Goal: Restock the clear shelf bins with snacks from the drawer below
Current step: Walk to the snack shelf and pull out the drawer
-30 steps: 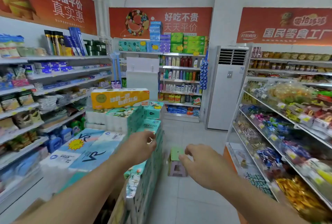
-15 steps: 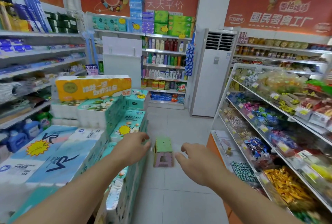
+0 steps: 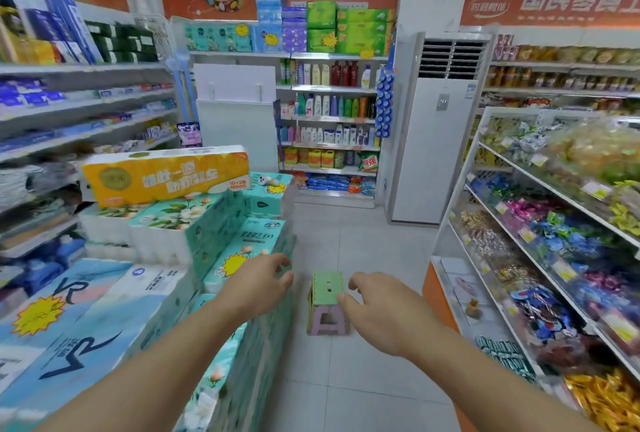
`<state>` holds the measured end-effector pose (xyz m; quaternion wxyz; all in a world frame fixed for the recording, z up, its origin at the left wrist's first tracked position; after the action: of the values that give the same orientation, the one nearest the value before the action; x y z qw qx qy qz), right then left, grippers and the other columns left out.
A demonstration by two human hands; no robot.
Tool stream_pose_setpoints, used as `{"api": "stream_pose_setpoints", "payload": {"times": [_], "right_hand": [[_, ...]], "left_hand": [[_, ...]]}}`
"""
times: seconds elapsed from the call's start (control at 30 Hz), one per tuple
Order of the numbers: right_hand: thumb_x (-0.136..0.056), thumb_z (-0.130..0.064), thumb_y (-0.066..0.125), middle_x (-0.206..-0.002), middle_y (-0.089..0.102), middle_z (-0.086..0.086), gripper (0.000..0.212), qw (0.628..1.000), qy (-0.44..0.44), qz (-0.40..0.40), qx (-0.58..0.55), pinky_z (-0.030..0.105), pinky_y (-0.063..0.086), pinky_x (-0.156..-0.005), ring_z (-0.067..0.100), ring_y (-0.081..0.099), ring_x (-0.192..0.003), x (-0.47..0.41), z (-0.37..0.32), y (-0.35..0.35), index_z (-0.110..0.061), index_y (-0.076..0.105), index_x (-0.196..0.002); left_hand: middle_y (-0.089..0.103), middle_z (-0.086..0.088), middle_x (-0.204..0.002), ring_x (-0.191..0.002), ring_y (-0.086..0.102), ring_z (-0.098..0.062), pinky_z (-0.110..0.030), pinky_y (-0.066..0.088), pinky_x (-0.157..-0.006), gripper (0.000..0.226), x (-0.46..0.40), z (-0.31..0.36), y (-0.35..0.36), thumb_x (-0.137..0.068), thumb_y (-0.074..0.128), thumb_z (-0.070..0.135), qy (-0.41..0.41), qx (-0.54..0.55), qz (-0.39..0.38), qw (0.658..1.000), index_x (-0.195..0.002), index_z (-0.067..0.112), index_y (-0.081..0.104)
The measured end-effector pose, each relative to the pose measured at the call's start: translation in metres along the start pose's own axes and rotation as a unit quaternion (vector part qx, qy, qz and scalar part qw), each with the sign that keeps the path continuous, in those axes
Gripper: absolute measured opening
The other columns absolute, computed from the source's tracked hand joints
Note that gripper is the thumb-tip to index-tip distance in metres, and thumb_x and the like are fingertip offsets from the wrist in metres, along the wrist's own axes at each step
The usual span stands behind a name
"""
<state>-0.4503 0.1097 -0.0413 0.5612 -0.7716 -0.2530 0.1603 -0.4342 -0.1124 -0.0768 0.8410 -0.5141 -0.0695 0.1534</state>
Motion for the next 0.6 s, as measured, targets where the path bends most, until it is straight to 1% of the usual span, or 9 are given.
{"api": "stream_pose_setpoints", "payload": {"times": [0.07,0.13,0.17,0.27,0.37,0.47,0.5,0.53,0.6], "right_hand": [[-0.107,-0.050,0.037,-0.111,0.071,-0.006,0.041,1.000,-0.019,-0.005,0.006,0.036,0.048,-0.093,0.017,0.057,-0.116,-0.023,0.009,-0.008,-0.021,0.060,-0.125],[-0.106,-0.052,0.037,-0.099,0.067,-0.006,0.042,1.000,-0.027,-0.009,0.012,0.037,0.049,-0.091,0.018,0.059,-0.112,-0.049,0.017,-0.012,-0.022,0.060,-0.124],[-0.106,-0.054,0.037,-0.098,0.064,-0.007,0.043,0.999,-0.029,-0.011,0.014,0.038,0.051,-0.090,0.019,0.060,-0.108,-0.063,0.021,-0.011,-0.022,0.061,-0.121],[-0.103,-0.058,0.036,-0.104,0.063,-0.006,0.045,0.999,-0.026,-0.021,0.012,0.039,0.053,-0.084,0.019,0.060,-0.098,-0.108,0.032,-0.004,-0.023,0.063,-0.113],[-0.103,-0.058,0.036,-0.103,0.065,-0.007,0.045,0.999,-0.030,-0.026,0.010,0.039,0.052,-0.084,0.017,0.059,-0.098,-0.155,0.040,-0.001,-0.023,0.062,-0.114],[-0.104,-0.054,0.039,-0.081,0.062,-0.008,0.041,0.999,-0.027,-0.038,0.000,0.033,0.044,-0.074,0.007,0.053,-0.087,-0.199,0.048,0.002,-0.022,0.062,-0.116],[-0.105,-0.053,0.039,-0.079,0.062,-0.008,0.041,0.999,-0.025,-0.041,-0.003,0.033,0.044,-0.073,0.007,0.053,-0.087,-0.214,0.051,0.003,-0.021,0.062,-0.117],[-0.104,-0.054,0.039,-0.082,0.063,-0.007,0.043,0.999,-0.021,-0.041,-0.003,0.033,0.046,-0.075,0.009,0.055,-0.090,-0.230,0.055,0.002,-0.021,0.063,-0.118],[-0.104,-0.055,0.038,-0.095,0.068,-0.005,0.045,0.999,-0.007,-0.043,0.002,0.036,0.051,-0.083,0.015,0.060,-0.102,-0.259,0.064,0.001,-0.020,0.062,-0.120]], "left_hand": [[0.069,0.006,-0.126,-0.105,0.065,-0.018,-0.037,0.055,-0.090,0.038,-0.024,0.004,0.002,-0.098,0.049,0.049,-0.009,-0.006,0.004,1.000,-0.126,0.029,0.065],[0.069,0.007,-0.127,-0.106,0.065,-0.017,-0.036,0.055,-0.087,0.037,-0.048,0.006,0.006,-0.099,0.050,0.048,-0.014,-0.013,0.007,1.000,-0.127,0.029,0.066],[0.069,0.008,-0.128,-0.106,0.065,-0.016,-0.035,0.055,-0.086,0.038,-0.060,0.006,0.009,-0.099,0.050,0.048,-0.018,-0.014,0.006,1.000,-0.128,0.029,0.065],[0.068,0.008,-0.130,-0.109,0.065,-0.015,-0.036,0.056,-0.090,0.040,-0.101,0.000,0.016,-0.100,0.050,0.047,-0.027,-0.012,0.004,1.000,-0.132,0.028,0.064],[0.068,0.008,-0.131,-0.112,0.065,-0.016,-0.038,0.055,-0.095,0.043,-0.152,-0.008,0.023,-0.100,0.049,0.048,-0.026,-0.016,0.005,1.000,-0.135,0.028,0.062],[0.068,0.010,-0.132,-0.114,0.064,-0.015,-0.040,0.055,-0.098,0.043,-0.206,-0.016,0.030,-0.099,0.048,0.049,-0.013,-0.014,0.008,1.000,-0.136,0.030,0.062],[0.068,0.010,-0.131,-0.115,0.064,-0.015,-0.040,0.054,-0.098,0.043,-0.225,-0.018,0.034,-0.099,0.049,0.049,-0.011,-0.011,0.006,1.000,-0.135,0.030,0.062],[0.068,0.010,-0.131,-0.114,0.065,-0.015,-0.040,0.054,-0.099,0.043,-0.243,-0.020,0.037,-0.099,0.050,0.048,-0.009,-0.009,0.002,1.000,-0.135,0.030,0.063],[0.069,0.009,-0.130,-0.113,0.065,-0.015,-0.039,0.055,-0.098,0.041,-0.278,-0.019,0.041,-0.099,0.052,0.046,0.001,-0.010,-0.006,1.000,-0.134,0.030,0.064]]}}
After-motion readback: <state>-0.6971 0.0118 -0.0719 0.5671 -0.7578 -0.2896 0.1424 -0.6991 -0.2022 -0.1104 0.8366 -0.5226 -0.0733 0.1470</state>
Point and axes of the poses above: each hand's wrist, its own x-axis away from the middle knuckle, its own y-axis out of the palm, z = x × y, the point moved 10 cm from there along -x, towards the middle knuckle
